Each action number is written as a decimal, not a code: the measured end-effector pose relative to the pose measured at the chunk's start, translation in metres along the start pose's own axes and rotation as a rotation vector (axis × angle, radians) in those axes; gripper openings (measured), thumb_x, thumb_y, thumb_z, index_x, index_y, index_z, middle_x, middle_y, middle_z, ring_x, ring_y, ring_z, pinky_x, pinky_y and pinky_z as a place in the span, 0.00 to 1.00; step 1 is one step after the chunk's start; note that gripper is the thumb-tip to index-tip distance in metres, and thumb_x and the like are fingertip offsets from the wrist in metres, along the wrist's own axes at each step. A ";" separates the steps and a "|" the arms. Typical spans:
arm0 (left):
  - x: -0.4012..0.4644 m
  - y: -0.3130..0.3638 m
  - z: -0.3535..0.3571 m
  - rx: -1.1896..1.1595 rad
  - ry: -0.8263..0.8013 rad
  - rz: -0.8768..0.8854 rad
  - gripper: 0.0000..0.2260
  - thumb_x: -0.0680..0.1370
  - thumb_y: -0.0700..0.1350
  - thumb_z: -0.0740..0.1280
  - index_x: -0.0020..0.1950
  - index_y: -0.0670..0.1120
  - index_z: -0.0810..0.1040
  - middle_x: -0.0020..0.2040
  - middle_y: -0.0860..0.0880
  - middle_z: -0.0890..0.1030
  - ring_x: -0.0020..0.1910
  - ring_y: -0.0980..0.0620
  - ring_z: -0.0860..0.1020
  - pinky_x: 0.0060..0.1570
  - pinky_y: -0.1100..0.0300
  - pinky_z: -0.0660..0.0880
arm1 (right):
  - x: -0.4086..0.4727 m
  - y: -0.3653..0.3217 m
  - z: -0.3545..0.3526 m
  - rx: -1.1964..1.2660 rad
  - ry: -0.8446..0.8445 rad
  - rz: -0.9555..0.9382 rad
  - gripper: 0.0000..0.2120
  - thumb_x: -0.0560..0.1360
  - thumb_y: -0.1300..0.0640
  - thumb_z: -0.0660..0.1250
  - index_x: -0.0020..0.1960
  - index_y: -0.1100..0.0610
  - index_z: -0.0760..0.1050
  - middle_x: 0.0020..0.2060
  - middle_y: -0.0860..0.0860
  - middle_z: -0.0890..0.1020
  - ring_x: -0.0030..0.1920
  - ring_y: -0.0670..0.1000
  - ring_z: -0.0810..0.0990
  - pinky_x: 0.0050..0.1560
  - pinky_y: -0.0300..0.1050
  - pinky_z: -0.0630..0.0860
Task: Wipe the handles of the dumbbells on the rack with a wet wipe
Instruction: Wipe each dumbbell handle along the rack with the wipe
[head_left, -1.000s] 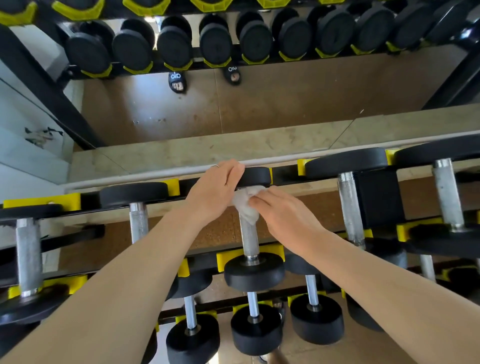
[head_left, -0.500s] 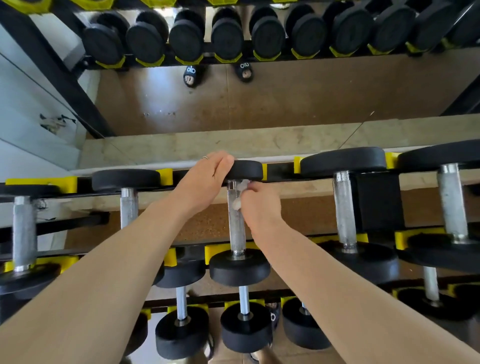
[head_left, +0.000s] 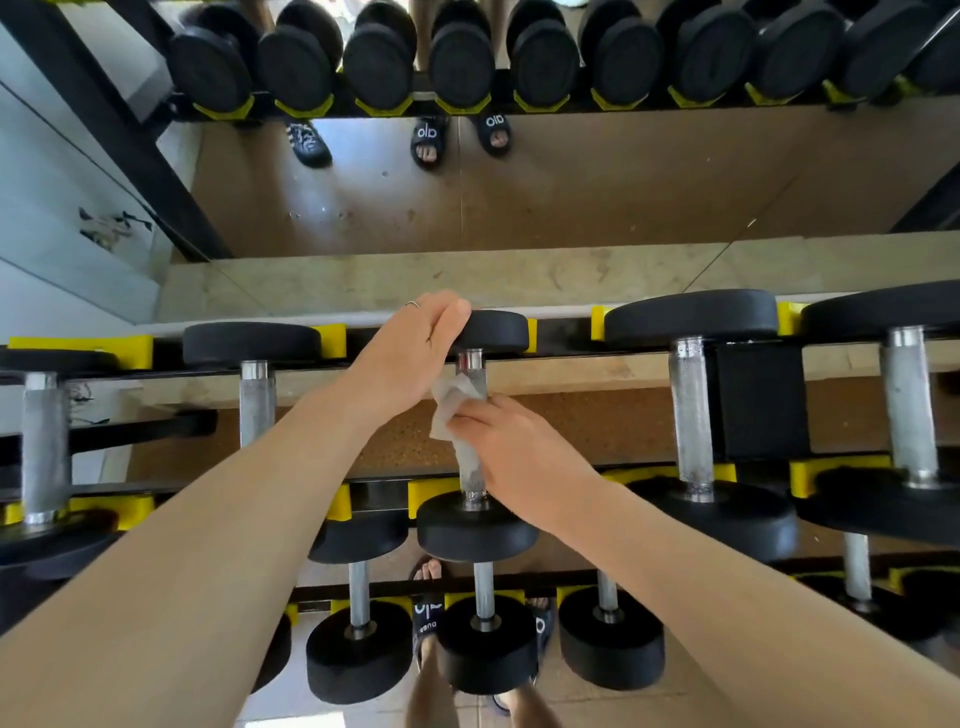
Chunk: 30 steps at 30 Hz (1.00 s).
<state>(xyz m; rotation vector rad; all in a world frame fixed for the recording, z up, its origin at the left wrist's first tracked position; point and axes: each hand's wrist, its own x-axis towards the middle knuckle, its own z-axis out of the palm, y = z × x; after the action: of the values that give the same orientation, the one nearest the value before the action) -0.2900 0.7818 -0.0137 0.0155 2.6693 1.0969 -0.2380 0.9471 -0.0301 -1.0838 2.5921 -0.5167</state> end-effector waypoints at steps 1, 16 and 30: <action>0.000 0.000 0.000 0.002 0.002 0.003 0.18 0.87 0.52 0.50 0.49 0.44 0.72 0.41 0.48 0.72 0.39 0.55 0.69 0.43 0.58 0.68 | -0.001 0.004 -0.001 -0.010 -0.031 -0.030 0.23 0.70 0.65 0.72 0.64 0.57 0.76 0.63 0.52 0.78 0.59 0.54 0.76 0.61 0.48 0.75; 0.001 0.001 0.001 -0.021 0.001 -0.002 0.17 0.87 0.53 0.50 0.46 0.47 0.70 0.39 0.52 0.69 0.38 0.56 0.68 0.42 0.57 0.66 | 0.006 0.002 -0.006 1.220 -0.060 1.125 0.16 0.76 0.67 0.59 0.62 0.68 0.73 0.39 0.54 0.75 0.34 0.48 0.73 0.34 0.41 0.72; 0.003 -0.002 0.002 -0.005 0.014 0.033 0.18 0.87 0.53 0.49 0.49 0.45 0.72 0.42 0.48 0.72 0.40 0.52 0.70 0.44 0.53 0.67 | -0.033 -0.007 -0.018 0.339 -0.154 0.137 0.19 0.80 0.65 0.59 0.69 0.54 0.74 0.67 0.48 0.76 0.67 0.49 0.74 0.69 0.45 0.70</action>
<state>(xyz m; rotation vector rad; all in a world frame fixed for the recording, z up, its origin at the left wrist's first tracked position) -0.2921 0.7817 -0.0173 0.0510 2.6873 1.1179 -0.2183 0.9698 -0.0072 -0.7942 2.3156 -0.7715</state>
